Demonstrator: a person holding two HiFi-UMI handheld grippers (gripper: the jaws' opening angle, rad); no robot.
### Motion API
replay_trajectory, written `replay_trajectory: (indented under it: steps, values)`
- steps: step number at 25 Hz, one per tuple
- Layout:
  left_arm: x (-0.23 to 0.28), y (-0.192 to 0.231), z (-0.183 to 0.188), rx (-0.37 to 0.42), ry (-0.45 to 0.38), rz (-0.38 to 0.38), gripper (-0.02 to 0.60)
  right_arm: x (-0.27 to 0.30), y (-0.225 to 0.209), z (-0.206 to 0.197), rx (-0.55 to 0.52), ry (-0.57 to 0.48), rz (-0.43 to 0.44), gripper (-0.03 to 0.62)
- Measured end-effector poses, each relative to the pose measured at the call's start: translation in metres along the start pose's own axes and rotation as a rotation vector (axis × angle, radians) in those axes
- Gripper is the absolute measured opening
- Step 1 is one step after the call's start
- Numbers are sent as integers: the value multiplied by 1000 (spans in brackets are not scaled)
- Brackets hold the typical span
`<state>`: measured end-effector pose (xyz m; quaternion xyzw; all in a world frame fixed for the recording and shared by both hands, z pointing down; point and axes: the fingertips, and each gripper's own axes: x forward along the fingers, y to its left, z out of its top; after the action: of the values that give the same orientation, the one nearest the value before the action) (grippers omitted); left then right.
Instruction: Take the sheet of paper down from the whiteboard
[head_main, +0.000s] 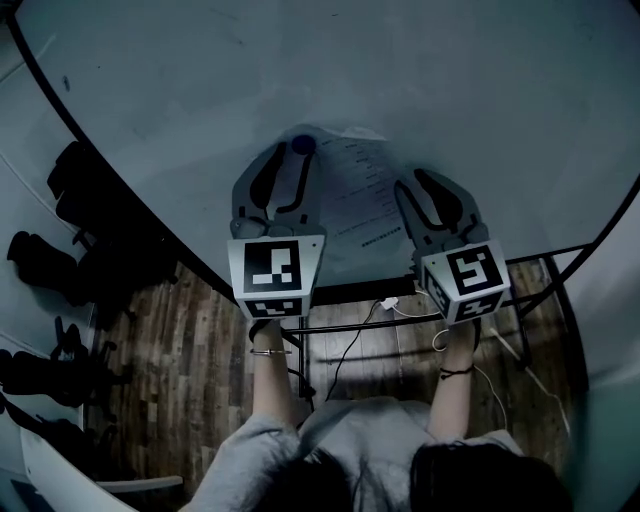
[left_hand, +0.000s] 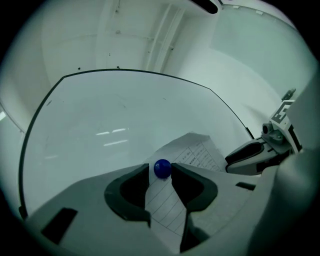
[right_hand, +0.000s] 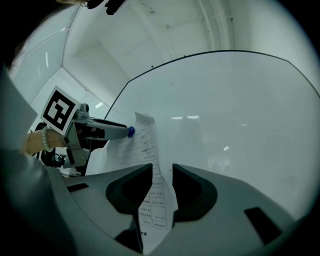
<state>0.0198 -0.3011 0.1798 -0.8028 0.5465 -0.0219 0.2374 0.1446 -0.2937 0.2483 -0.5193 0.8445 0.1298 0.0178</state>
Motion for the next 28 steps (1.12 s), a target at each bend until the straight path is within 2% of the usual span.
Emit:
replay_trajectory:
  steps: [7, 13, 17, 22, 28]
  values:
    - [4, -6, 2, 126, 39, 29, 118, 7, 5, 7, 1, -33, 27, 107]
    - [12, -11, -4, 188, 49, 39, 118, 13, 6, 3, 8, -17, 35, 106]
    - [15, -12, -5, 259, 69, 66, 118, 17, 4, 1, -14, -1, 38, 103]
    - [14, -10, -4, 265, 61, 87, 118, 19, 6, 0, -29, 4, 39, 24]
    - [12, -6, -6, 242, 50, 86, 118, 20, 11, 0, -20, 7, 54, 2]
